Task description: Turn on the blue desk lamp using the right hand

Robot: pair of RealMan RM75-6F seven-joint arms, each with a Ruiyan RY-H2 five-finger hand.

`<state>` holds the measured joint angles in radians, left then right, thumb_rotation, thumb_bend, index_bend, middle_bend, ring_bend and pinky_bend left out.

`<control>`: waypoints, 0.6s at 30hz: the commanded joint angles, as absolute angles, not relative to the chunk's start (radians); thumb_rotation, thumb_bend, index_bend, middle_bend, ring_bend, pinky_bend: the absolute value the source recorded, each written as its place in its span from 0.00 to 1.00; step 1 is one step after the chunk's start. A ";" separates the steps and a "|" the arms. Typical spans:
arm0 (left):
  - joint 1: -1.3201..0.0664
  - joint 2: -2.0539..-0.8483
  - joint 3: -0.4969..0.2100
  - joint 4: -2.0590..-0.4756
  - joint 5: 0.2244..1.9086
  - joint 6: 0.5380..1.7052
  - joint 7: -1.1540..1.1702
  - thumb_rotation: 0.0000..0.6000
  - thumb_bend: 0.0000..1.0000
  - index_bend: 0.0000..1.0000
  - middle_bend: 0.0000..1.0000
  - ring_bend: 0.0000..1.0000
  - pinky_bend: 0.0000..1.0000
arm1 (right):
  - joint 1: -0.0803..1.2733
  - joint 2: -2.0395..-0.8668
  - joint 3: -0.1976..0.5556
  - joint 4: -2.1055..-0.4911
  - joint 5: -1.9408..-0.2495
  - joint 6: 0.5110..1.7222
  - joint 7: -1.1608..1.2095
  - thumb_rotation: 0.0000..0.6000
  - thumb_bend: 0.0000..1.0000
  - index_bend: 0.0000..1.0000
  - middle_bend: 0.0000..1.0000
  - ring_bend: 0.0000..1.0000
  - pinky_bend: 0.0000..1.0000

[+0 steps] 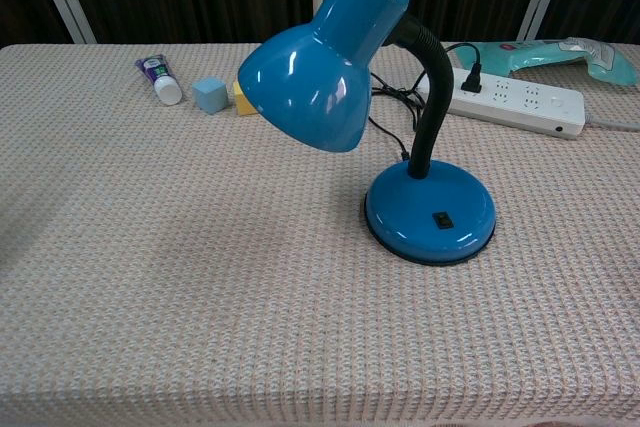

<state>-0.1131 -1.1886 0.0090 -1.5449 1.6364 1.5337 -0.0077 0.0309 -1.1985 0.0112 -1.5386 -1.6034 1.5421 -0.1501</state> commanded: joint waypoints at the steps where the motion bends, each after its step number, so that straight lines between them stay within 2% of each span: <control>1: -0.113 -1.189 0.009 -1.545 1.637 1.534 -0.008 1.00 0.03 0.01 0.02 0.00 0.00 | 0.031 -1.199 0.011 -1.539 -1.604 1.543 -0.151 1.00 0.00 0.00 0.00 0.00 0.00; 18: -0.109 -1.185 0.011 -1.553 1.647 1.547 -0.004 1.00 0.03 0.01 0.02 0.00 0.00 | 0.040 -1.204 -0.006 -1.553 -1.640 1.532 -0.170 1.00 0.02 0.00 0.00 0.00 0.00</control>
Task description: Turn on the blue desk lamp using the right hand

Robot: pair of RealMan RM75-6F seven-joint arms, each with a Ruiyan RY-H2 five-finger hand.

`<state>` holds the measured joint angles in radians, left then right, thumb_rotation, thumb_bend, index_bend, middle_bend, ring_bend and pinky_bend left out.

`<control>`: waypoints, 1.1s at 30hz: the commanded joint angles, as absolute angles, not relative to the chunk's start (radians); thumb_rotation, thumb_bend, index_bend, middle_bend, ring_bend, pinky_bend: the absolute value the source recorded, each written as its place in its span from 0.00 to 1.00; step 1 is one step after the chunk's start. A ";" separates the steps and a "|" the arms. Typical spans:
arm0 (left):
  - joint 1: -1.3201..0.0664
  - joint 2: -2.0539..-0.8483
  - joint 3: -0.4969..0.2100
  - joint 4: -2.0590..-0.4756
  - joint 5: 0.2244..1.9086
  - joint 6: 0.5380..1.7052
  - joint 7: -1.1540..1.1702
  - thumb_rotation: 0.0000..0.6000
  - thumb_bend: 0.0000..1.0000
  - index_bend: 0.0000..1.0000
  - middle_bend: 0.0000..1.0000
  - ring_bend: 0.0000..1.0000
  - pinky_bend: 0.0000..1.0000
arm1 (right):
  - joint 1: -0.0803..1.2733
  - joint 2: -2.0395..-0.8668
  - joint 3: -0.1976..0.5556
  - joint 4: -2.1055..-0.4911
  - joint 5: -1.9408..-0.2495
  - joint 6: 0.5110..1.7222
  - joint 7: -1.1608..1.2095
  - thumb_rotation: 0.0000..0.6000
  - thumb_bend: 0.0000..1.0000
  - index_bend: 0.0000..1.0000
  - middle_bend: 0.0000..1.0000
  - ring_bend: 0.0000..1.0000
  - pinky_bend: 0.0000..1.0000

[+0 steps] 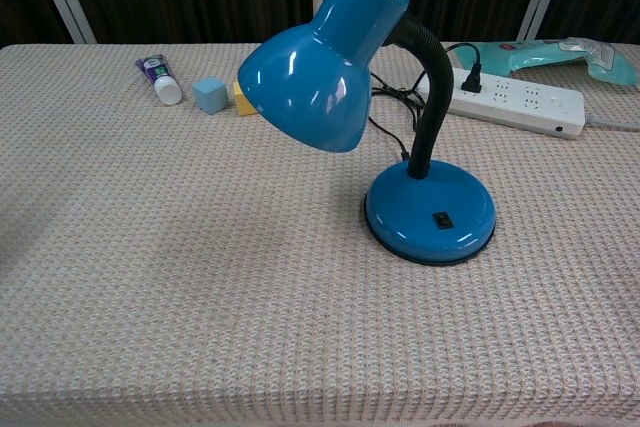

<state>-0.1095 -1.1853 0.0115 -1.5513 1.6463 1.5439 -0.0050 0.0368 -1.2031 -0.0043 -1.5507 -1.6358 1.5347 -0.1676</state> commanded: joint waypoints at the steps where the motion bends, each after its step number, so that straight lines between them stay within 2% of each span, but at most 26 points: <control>1: -0.109 -1.184 0.010 -1.553 1.648 1.548 -0.004 1.00 0.03 0.01 0.02 0.00 0.00 | 0.041 -1.204 -0.006 -1.555 -1.641 1.531 -0.171 1.00 0.03 0.00 0.00 0.00 0.00; 6: -0.110 -1.185 0.009 -1.555 1.645 1.543 -0.006 1.00 0.03 0.01 0.02 0.00 0.00 | 0.054 -1.198 -0.013 -1.578 -1.662 1.515 -0.187 1.00 0.15 0.00 0.00 0.00 0.00; 12: -0.114 -1.189 0.009 -1.550 1.645 1.537 -0.005 1.00 0.03 0.01 0.02 0.00 0.00 | 0.095 -1.203 -0.025 -1.621 -1.683 1.445 -0.195 1.00 0.15 0.00 0.03 0.01 0.02; 13: -0.114 -1.189 0.009 -1.550 1.644 1.537 -0.006 1.00 0.03 0.01 0.02 0.00 0.00 | 0.105 -1.207 -0.028 -1.631 -1.685 1.426 -0.201 1.00 0.15 0.00 0.07 0.04 0.05; 16: -0.113 -1.188 0.010 -1.547 1.643 1.537 -0.010 1.00 0.03 0.01 0.02 0.00 0.00 | 0.145 -1.226 -0.036 -1.664 -1.699 1.355 -0.227 1.00 0.11 0.00 0.25 0.24 0.28; 18: -0.113 -1.188 0.010 -1.545 1.642 1.536 -0.012 1.00 0.03 0.01 0.02 0.00 0.00 | 0.176 -1.246 -0.038 -1.683 -1.700 1.298 -0.251 1.00 0.08 0.00 0.45 0.42 0.46; 23: -0.112 -1.187 0.009 -1.541 1.642 1.539 -0.019 1.00 0.03 0.01 0.02 0.00 0.00 | 0.232 -1.313 -0.031 -1.713 -1.677 1.195 -0.318 1.00 0.07 0.00 0.71 0.67 0.69; 27: -0.113 -1.187 0.009 -1.536 1.640 1.537 -0.025 1.00 0.03 0.01 0.02 0.00 0.00 | 0.271 -1.366 -0.021 -1.732 -1.636 1.117 -0.378 1.00 0.07 0.00 0.81 0.75 0.78; 33: -0.116 -1.190 0.010 -1.529 1.640 1.531 -0.030 1.00 0.03 0.01 0.02 0.00 0.00 | 0.315 -1.445 0.000 -1.709 -1.564 1.046 -0.415 1.00 0.07 0.00 0.85 0.77 0.80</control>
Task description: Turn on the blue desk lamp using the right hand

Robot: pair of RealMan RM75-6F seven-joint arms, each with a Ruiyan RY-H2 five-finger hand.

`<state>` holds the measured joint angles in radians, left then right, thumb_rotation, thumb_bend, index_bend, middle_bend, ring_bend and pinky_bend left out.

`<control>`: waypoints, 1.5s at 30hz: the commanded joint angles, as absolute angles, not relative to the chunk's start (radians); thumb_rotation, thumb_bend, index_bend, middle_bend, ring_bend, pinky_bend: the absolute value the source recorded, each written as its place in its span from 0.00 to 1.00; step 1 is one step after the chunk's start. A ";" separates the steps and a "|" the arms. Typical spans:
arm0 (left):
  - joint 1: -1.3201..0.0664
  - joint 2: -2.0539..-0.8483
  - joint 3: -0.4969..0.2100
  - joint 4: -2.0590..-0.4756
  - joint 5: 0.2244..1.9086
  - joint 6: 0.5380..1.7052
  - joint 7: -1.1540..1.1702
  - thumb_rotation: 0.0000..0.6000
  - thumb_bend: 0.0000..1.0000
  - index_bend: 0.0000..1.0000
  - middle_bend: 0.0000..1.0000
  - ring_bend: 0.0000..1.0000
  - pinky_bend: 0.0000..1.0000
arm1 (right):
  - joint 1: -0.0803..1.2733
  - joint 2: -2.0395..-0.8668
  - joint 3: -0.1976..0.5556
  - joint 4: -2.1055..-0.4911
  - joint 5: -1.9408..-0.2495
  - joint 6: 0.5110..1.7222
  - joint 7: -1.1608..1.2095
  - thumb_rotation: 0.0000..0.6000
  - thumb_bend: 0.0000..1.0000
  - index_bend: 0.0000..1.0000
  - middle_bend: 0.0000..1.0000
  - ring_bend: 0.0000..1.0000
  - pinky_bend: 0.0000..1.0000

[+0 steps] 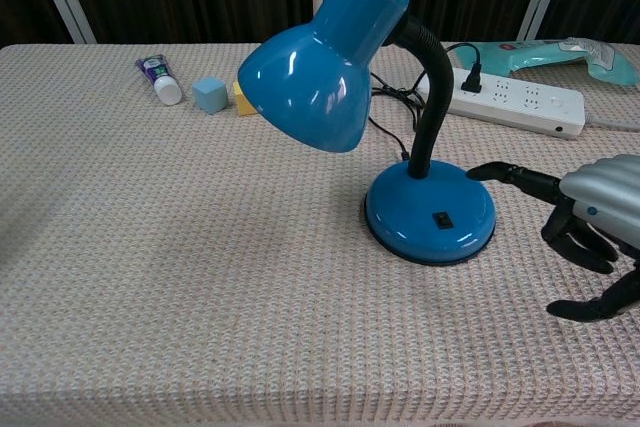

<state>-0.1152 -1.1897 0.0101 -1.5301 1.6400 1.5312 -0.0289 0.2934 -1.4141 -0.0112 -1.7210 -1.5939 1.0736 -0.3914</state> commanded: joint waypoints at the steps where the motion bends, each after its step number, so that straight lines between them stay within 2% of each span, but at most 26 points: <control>1: -0.116 -1.190 0.010 -1.529 1.639 1.530 -0.030 1.00 0.03 0.01 0.02 0.00 0.00 | 0.319 -1.453 0.002 -1.706 -1.555 1.041 -0.423 1.00 0.09 0.00 0.85 0.77 0.80; 10: -0.116 -1.191 0.009 -1.525 1.636 1.531 -0.035 1.00 0.03 0.01 0.02 0.00 0.00 | 0.346 -1.500 0.000 -1.699 -1.479 1.005 -0.490 1.00 0.25 0.00 0.86 0.78 0.81; 19: -0.118 -1.192 0.010 -1.521 1.634 1.525 -0.041 1.00 0.03 0.01 0.02 0.00 0.00 | 0.343 -1.503 -0.022 -1.694 -1.446 1.022 -0.512 1.00 0.43 0.00 0.86 0.78 0.81; 45: -0.117 -1.192 0.011 -1.523 1.636 1.528 -0.039 1.00 0.03 0.01 0.02 0.00 0.00 | 0.355 -1.515 -0.063 -1.679 -1.388 1.026 -0.527 1.00 0.46 0.00 0.86 0.78 0.81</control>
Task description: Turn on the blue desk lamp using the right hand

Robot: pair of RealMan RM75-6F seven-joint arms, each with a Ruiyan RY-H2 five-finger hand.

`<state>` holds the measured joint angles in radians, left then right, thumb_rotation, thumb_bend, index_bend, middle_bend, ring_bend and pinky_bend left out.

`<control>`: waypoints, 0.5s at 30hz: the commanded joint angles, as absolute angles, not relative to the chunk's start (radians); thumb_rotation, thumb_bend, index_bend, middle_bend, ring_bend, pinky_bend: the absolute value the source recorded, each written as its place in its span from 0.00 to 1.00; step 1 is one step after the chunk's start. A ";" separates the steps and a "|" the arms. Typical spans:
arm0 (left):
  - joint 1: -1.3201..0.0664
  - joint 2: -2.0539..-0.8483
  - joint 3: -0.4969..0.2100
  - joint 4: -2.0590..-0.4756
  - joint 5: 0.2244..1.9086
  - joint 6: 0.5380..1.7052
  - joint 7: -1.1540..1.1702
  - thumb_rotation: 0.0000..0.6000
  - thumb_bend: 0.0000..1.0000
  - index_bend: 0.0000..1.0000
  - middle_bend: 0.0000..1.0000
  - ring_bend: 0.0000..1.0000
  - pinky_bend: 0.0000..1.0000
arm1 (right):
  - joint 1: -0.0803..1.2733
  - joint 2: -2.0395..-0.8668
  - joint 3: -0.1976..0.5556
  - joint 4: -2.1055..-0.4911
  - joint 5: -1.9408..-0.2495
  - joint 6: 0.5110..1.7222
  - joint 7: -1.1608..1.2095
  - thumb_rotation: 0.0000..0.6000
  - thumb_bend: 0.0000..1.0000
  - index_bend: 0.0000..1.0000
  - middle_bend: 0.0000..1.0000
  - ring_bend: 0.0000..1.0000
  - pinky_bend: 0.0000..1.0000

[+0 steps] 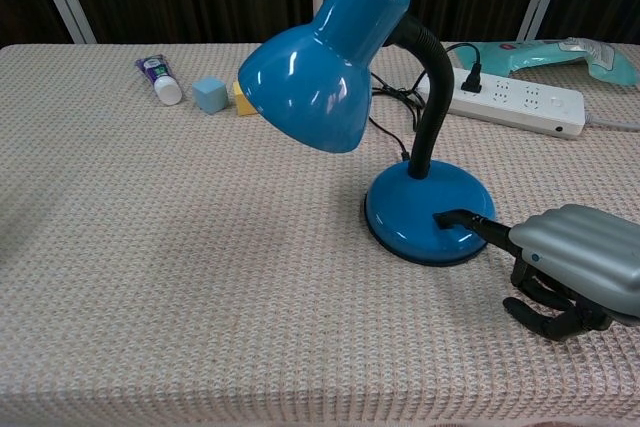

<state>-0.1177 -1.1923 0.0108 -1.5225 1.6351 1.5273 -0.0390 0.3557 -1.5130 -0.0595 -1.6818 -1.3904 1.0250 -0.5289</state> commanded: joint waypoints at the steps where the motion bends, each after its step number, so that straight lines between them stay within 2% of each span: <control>1: -0.117 -1.192 0.011 -1.523 1.636 1.529 -0.039 1.00 0.03 0.01 0.02 0.00 0.00 | 0.354 -1.516 -0.064 -1.677 -1.388 1.027 -0.525 1.00 0.46 0.00 0.86 0.78 0.81; 11: -0.117 -1.192 0.011 -1.523 1.636 1.529 -0.038 1.00 0.03 0.01 0.02 0.00 0.00 | 0.347 -1.516 -0.062 -1.670 -1.427 1.082 -0.497 1.00 0.46 0.00 0.86 0.78 0.81; 15: -0.115 -1.189 0.010 -1.525 1.636 1.534 -0.041 1.00 0.03 0.01 0.02 0.00 0.00 | 0.330 -1.476 -0.039 -1.702 -1.503 1.186 -0.452 1.00 0.45 0.00 0.85 0.78 0.81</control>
<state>-0.1153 -1.1894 0.0097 -1.5248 1.6362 1.5344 -0.0408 0.3415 -1.5041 -0.0538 -1.6798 -1.4586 1.1273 -0.4813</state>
